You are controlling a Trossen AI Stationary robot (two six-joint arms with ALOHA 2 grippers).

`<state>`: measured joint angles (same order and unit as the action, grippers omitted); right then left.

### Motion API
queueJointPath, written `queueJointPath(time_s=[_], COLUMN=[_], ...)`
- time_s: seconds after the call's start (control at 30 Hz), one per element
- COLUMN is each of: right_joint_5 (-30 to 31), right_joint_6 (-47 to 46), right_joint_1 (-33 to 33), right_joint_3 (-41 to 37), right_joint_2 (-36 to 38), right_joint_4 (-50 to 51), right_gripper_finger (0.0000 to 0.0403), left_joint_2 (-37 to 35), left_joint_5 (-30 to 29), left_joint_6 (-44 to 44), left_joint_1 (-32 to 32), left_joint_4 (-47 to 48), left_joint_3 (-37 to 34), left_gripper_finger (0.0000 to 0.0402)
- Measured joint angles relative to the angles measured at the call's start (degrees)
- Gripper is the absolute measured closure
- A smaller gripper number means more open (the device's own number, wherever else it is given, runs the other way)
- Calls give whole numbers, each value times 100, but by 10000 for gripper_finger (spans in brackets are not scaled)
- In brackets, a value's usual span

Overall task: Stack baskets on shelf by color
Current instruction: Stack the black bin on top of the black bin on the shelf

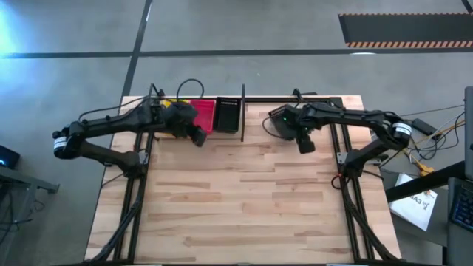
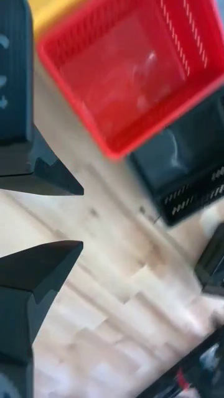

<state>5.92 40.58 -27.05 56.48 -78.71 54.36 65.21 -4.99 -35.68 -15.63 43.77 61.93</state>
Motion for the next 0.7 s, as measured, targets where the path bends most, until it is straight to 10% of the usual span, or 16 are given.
queueJointPath(time_s=[0.7], right_joint_5=[117], right_joint_6=[-133], right_joint_1=[14], right_joint_3=[-287], right_joint_2=[-1054], right_joint_4=[-1082], right_gripper_finger=[354], left_joint_2=[501], left_joint_5=[42], left_joint_6=[7], left_joint_1=[649], left_joint_4=[-1377], left_joint_3=[-3], left_gripper_finger=[291])
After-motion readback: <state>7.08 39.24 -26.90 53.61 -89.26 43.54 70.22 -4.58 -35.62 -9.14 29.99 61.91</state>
